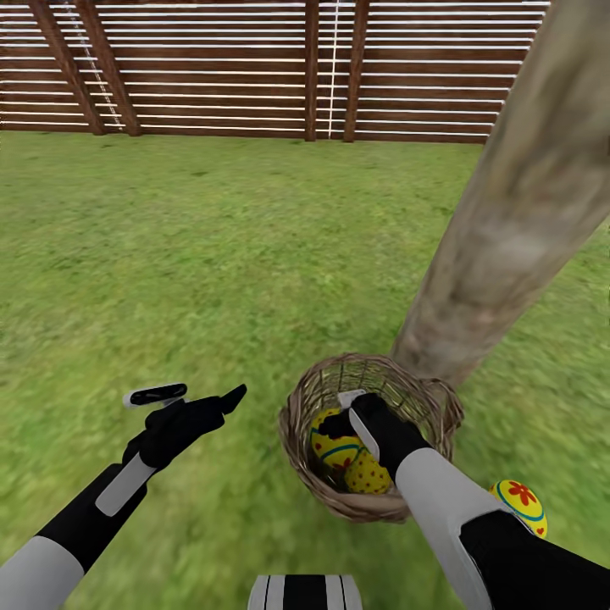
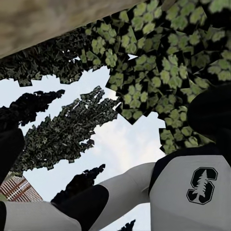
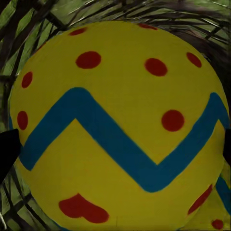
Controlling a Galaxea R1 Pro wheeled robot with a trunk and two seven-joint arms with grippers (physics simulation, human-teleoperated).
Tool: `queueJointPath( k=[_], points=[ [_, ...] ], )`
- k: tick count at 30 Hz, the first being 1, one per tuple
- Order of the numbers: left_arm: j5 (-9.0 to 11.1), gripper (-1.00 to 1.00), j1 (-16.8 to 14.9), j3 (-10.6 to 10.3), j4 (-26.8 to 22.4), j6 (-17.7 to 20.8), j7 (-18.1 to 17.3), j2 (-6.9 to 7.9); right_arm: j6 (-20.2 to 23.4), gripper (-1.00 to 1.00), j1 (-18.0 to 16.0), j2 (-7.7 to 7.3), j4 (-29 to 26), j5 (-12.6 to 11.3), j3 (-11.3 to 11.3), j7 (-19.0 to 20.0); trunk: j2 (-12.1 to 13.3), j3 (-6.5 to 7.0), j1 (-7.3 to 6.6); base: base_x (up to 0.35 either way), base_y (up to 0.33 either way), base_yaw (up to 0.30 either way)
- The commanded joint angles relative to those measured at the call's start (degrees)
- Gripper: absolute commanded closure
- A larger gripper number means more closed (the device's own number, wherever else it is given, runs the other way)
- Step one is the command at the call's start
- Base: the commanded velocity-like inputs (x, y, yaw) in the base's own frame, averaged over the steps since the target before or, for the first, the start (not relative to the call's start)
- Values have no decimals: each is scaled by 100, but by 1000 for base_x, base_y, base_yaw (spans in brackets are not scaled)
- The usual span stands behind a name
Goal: Take the three Easter eggs out of the wicker basket on the lawn in the garden, then place them on the lawn next to a single tree (choose any tree) so that all three eggs are next to the same tree and none are left in the basket.
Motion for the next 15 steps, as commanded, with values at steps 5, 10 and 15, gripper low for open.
queueJointPath(
  k=[5,10,15],
  points=[
    [18,-100,-5,-24,-1,56,-15,-4,28,100,-3,-10,-33,-45,29,-5,5,107,-14,0,0,0],
    [7,-100,-5,-16,-24,67,-15,28,20,100,2,-23,-36,-44,21,-6,12,218,-26,0,0,0],
    [7,-100,-5,-15,-36,64,-15,43,19,100,2,-58,-34,-39,30,-13,19,329,-39,0,0,0]
  ],
)
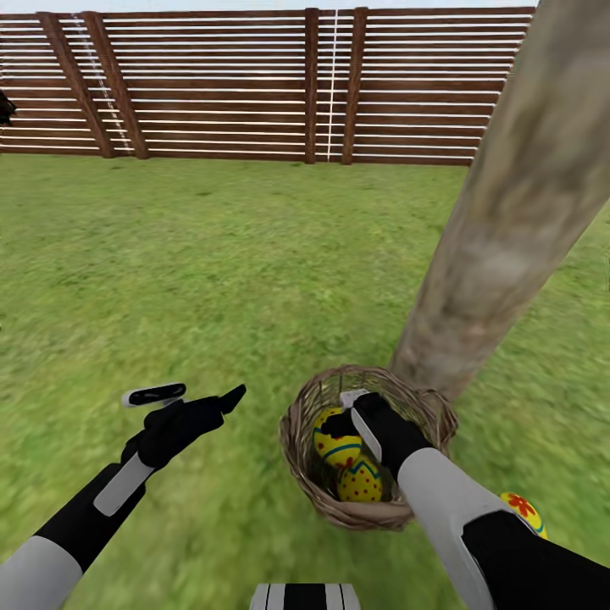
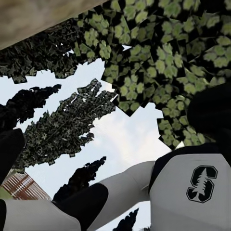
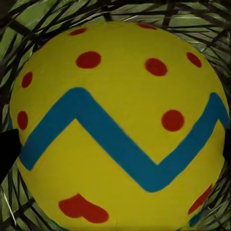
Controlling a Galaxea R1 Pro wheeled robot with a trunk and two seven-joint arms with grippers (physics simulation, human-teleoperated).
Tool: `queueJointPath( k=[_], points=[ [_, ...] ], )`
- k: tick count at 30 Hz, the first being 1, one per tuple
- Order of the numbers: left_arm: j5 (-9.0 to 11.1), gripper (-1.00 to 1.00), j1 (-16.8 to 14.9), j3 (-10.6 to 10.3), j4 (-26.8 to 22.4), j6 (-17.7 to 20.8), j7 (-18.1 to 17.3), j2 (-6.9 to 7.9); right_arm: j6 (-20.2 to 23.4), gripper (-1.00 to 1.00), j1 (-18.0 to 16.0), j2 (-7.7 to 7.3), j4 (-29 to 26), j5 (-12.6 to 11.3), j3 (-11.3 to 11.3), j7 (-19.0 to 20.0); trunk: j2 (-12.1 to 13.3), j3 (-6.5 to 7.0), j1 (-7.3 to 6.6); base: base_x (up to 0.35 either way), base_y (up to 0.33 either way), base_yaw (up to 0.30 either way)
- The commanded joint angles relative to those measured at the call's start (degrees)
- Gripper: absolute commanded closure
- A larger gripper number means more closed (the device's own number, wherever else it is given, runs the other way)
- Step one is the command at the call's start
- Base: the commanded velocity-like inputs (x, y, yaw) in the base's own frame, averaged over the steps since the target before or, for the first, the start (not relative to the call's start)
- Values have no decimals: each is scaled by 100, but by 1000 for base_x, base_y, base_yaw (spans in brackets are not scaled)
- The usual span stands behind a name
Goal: Take the three Easter eggs out of the wicker basket on the lawn in the garden, then place them on the lawn next to a single tree (choose any tree) so that all three eggs are next to the same tree and none are left in the basket.
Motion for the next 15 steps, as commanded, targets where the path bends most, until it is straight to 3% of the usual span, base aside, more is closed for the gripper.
queueJointPath(
  k=[1,12,15],
  points=[
    [36,-100,-5,-24,-7,61,-15,9,24,100,-1,-25,-6,-51,29,-14,0,18,-3,0,0,0],
    [30,-100,-5,-19,5,70,-15,19,33,100,2,-84,16,-17,60,-32,15,262,-32,0,0,0],
    [34,-100,-5,-22,2,70,-15,17,33,100,2,-239,20,-21,64,-32,19,329,-39,0,0,0]
  ],
)
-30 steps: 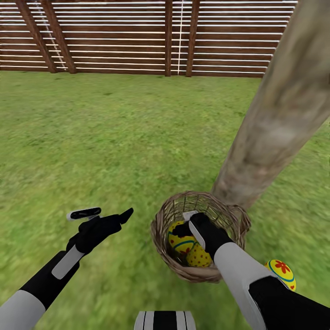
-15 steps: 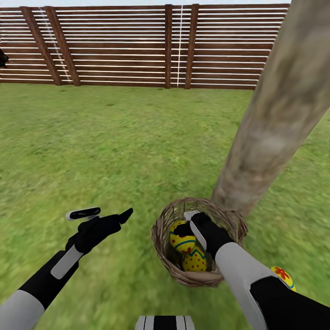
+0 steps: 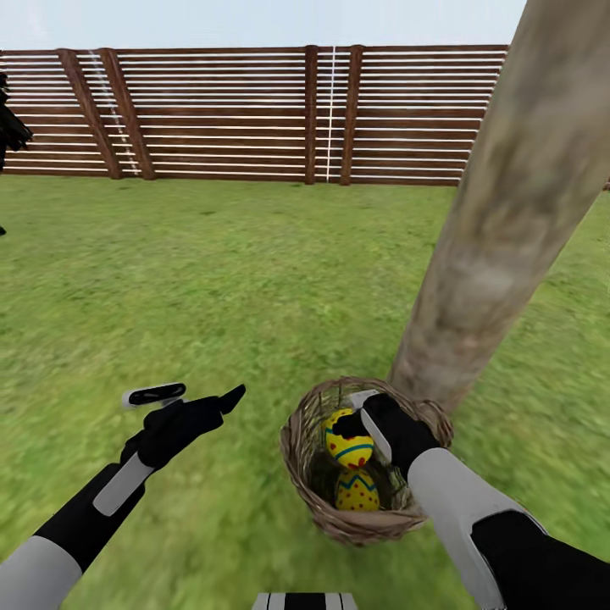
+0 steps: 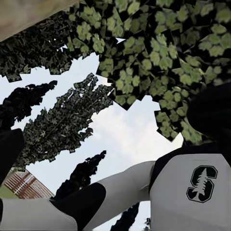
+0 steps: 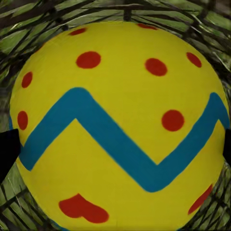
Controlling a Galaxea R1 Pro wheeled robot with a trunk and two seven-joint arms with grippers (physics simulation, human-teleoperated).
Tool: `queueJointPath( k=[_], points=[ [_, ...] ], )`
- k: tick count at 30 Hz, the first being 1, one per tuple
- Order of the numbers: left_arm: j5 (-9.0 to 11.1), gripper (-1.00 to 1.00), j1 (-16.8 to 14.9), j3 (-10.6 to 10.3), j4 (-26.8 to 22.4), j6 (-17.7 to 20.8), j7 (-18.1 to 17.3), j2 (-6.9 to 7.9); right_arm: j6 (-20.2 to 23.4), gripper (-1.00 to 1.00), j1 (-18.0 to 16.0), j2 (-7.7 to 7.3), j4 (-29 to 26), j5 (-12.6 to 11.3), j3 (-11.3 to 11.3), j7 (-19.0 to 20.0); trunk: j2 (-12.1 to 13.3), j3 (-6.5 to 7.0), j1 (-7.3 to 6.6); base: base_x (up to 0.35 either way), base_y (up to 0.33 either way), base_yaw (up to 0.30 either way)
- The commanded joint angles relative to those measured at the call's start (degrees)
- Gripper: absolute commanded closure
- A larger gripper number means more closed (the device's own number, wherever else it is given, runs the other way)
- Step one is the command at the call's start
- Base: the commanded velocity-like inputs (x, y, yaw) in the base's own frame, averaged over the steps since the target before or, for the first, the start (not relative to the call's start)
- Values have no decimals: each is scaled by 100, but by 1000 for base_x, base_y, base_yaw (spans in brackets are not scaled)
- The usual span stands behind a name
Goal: Take the three Easter eggs out of the wicker basket on the lawn in the garden, then place them on the lawn next to a single tree (choose any tree) so that all three eggs are next to the same tree and none are left in the basket.
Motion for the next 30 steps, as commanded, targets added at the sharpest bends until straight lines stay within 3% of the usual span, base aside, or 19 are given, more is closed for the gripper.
queueJointPath(
  k=[1,23,30],
  points=[
    [36,-100,-6,-25,0,61,-15,5,24,100,-3,-50,-7,-63,30,-12,0,18,-3,0,0,0],
    [37,-100,-6,-26,-7,61,-15,3,15,100,29,-53,55,-105,23,-3,29,506,-60,0,0,0],
    [37,-100,-6,-26,3,61,-15,8,15,100,32,-61,53,-105,21,-3,39,661,-78,-204,0,0]
  ],
)
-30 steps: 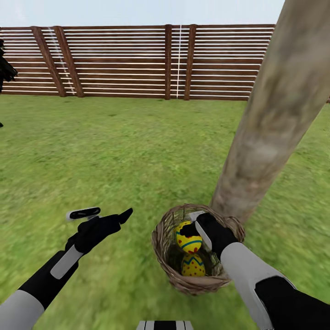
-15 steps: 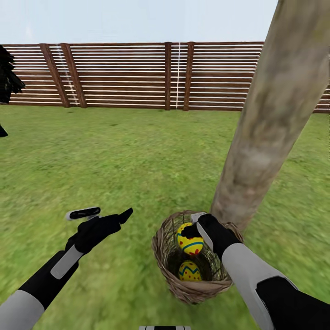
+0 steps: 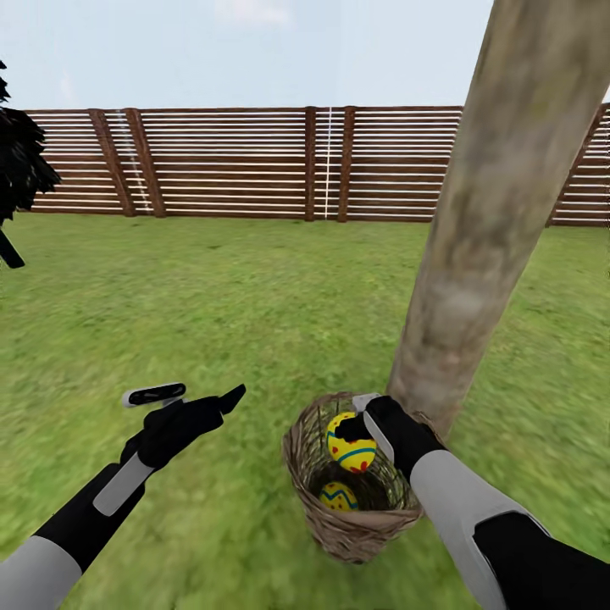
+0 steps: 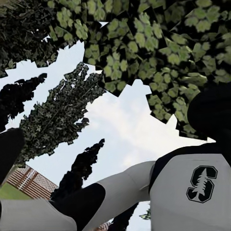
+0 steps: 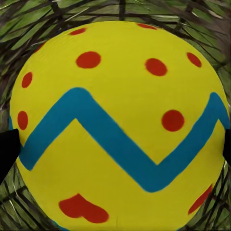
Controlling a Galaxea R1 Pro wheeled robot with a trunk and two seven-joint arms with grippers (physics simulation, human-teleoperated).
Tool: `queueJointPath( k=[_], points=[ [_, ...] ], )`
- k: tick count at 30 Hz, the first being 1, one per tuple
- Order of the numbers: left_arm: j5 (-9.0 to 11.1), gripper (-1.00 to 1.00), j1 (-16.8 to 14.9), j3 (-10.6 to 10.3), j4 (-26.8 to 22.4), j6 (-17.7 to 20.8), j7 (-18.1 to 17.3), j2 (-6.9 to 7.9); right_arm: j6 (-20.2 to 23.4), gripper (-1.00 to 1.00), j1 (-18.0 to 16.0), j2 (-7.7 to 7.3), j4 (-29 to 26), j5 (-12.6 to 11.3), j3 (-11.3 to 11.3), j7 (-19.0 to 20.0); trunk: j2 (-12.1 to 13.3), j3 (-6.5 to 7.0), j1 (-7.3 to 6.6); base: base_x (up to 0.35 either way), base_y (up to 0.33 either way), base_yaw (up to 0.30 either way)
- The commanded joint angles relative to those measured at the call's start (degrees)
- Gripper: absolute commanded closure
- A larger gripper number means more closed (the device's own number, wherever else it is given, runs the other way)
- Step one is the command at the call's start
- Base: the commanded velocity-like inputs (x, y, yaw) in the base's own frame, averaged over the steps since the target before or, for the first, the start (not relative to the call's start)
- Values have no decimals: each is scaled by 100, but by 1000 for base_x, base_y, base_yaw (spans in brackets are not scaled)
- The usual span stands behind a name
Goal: Take the three Easter eggs out of the wicker basket on the lawn in the garden, then place them on the lawn next to a single tree (choose any tree) so that all three eggs are next to the same tree and none are left in the basket.
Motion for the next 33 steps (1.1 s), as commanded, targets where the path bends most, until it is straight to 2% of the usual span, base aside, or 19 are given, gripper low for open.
queueJointPath(
  k=[1,12,17,33],
  points=[
    [35,-100,-6,-24,1,61,-15,8,24,100,-3,-6,-6,-53,30,-15,-1,18,-6,-89,0,0],
    [35,-100,-6,-24,0,61,-15,8,11,100,-3,-14,-2,-54,23,-15,14,261,-34,-9,0,0],
    [35,-100,-6,-24,5,61,-15,8,6,100,-3,-15,3,-53,23,-16,21,372,-47,-207,0,0],
    [35,-100,-6,-24,8,61,-15,7,5,100,-3,-37,-2,-46,14,-15,42,727,-88,-4,0,0]
  ],
)
